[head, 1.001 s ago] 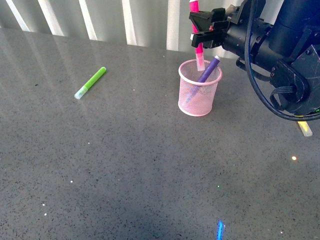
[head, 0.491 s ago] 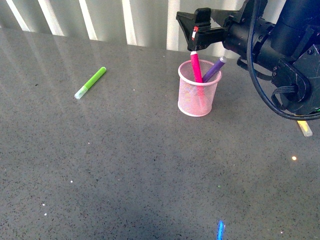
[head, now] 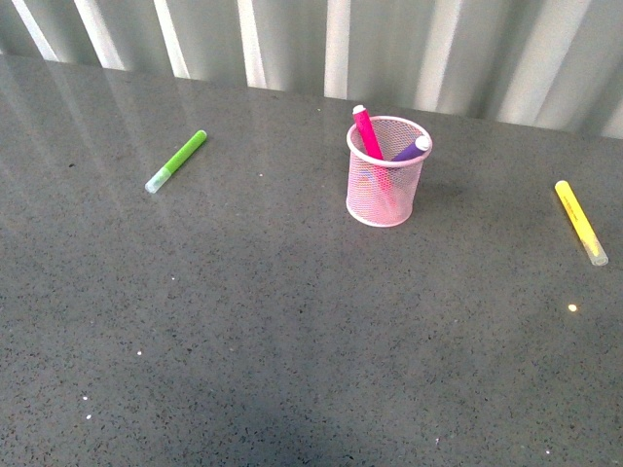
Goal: Insert purple and pink pens into pink cup
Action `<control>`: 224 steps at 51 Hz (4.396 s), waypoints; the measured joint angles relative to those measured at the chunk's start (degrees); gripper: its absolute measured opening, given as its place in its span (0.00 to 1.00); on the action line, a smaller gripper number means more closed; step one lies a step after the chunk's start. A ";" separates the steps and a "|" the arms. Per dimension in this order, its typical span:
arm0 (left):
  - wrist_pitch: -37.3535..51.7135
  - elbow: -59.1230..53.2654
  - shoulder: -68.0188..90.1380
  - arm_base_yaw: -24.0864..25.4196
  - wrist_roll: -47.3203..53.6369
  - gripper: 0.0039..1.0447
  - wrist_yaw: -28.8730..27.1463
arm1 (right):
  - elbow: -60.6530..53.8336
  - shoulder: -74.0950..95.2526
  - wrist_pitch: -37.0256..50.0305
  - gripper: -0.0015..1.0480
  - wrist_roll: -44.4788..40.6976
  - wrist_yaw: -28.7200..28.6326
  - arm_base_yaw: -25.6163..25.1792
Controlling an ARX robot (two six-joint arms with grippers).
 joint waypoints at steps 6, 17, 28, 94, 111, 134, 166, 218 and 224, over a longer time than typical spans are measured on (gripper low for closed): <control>0.00 0.00 0.00 0.00 0.00 0.94 0.00 | -7.61 -11.13 -4.39 0.93 -1.64 2.38 -3.89; 0.00 0.00 0.00 0.00 -0.02 0.94 0.00 | -17.35 -25.27 -14.67 0.93 -1.18 3.48 -12.31; 0.00 0.00 0.00 0.00 0.00 0.94 0.00 | -24.17 -27.43 -19.80 0.83 -4.85 0.74 -17.35; -0.04 0.00 0.00 0.00 -0.02 0.94 0.00 | -47.76 -78.27 -47.36 0.03 -9.29 14.38 -3.34; -0.04 0.00 0.00 0.00 -0.02 0.94 0.00 | -47.78 -85.18 -54.14 0.03 -9.29 14.38 -3.32; -0.04 0.00 0.00 0.00 -0.02 0.94 0.02 | -47.76 -94.18 -64.19 0.03 -9.29 14.43 -3.30; -0.04 0.00 -0.09 0.00 -0.02 0.94 0.00 | -47.76 -100.61 -69.94 0.16 -9.27 14.43 -3.30; -0.04 0.00 -0.09 0.00 0.00 0.94 0.00 | -47.76 -100.61 -69.94 0.93 -9.22 14.43 -3.30; -0.04 0.00 -0.09 0.00 0.00 0.94 0.00 | -47.76 -100.61 -69.94 0.93 -9.22 14.43 -3.30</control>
